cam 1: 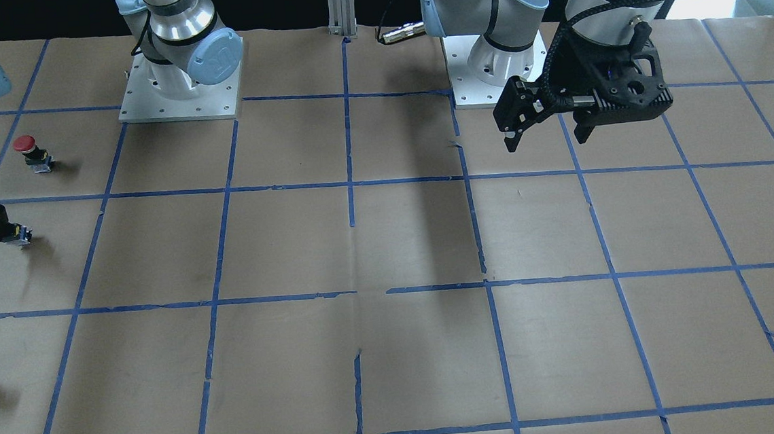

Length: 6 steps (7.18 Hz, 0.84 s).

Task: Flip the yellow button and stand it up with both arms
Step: 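Set the yellow button upright on the table with the right gripper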

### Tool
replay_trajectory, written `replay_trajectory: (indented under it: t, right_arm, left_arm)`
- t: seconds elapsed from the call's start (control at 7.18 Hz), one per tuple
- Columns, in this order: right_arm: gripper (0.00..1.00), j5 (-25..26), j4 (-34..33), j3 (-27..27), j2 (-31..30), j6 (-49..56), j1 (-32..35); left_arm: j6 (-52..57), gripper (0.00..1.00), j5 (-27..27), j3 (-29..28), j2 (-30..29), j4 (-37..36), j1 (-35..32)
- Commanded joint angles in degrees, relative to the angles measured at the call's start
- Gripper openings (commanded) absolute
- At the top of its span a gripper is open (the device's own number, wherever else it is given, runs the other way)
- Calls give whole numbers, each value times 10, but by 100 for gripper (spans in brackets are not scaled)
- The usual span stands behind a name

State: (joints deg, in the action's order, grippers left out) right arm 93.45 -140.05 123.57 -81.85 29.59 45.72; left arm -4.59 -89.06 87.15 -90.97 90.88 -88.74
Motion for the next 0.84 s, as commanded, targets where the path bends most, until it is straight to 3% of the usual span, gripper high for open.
replay_trajectory:
  t: [0.0,0.28,0.42,0.7]
  right_arm:
    - [51,6,-16,-3,6,10,1]
    - [90,4,-17,-3,6,17,1]
    - [100,4,-14,-5,4,19,1]
    - [100,5,13,-33,-13,21,9]
  left_arm:
    - [0,100,-1,-3,-1,0,4]
    - [0,100,1,-3,0,0,3]
    - [0,100,1,-3,0,0,5]
    - [0,100,1,-3,0,0,5]
